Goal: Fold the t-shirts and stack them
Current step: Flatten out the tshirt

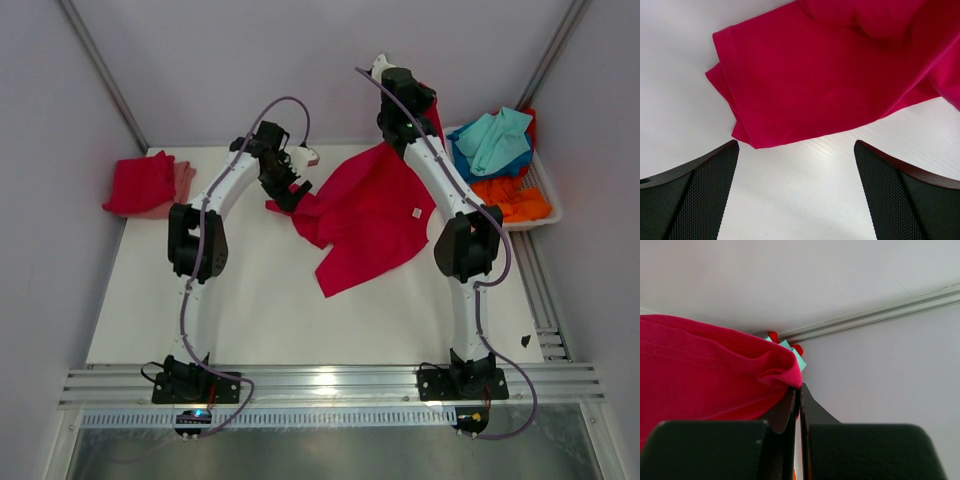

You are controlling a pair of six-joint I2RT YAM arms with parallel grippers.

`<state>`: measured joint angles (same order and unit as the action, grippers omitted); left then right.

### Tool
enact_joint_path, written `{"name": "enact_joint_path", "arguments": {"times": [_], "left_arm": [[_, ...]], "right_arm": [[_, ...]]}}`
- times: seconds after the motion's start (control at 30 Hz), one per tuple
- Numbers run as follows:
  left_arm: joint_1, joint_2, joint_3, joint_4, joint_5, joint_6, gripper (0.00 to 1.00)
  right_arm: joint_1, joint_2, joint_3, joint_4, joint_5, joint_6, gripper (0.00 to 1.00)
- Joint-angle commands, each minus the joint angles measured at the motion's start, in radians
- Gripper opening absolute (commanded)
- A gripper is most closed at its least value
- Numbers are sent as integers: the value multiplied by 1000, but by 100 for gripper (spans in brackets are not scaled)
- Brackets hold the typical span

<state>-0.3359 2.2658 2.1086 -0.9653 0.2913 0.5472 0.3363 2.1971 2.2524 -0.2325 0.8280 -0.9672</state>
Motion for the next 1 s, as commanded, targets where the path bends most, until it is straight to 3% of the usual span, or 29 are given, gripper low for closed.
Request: {"name": "enact_joint_path", "arguments": {"times": [0.0,0.17,0.63,0.97], "left_arm": [[1,11,13,33,-59,71,99],[1,-31,-44,37,-35,184,97],[0,-71,-99,-6,45,250,94],[-6,31,-9,39,48,185,78]], "right_arm": [[-11,-5,38,25,26,4,3],[-17,4,38,18,26,12,3],[-19,18,41,-1,25,28,3],[-19,16,42,-1,28,27,3]]}}
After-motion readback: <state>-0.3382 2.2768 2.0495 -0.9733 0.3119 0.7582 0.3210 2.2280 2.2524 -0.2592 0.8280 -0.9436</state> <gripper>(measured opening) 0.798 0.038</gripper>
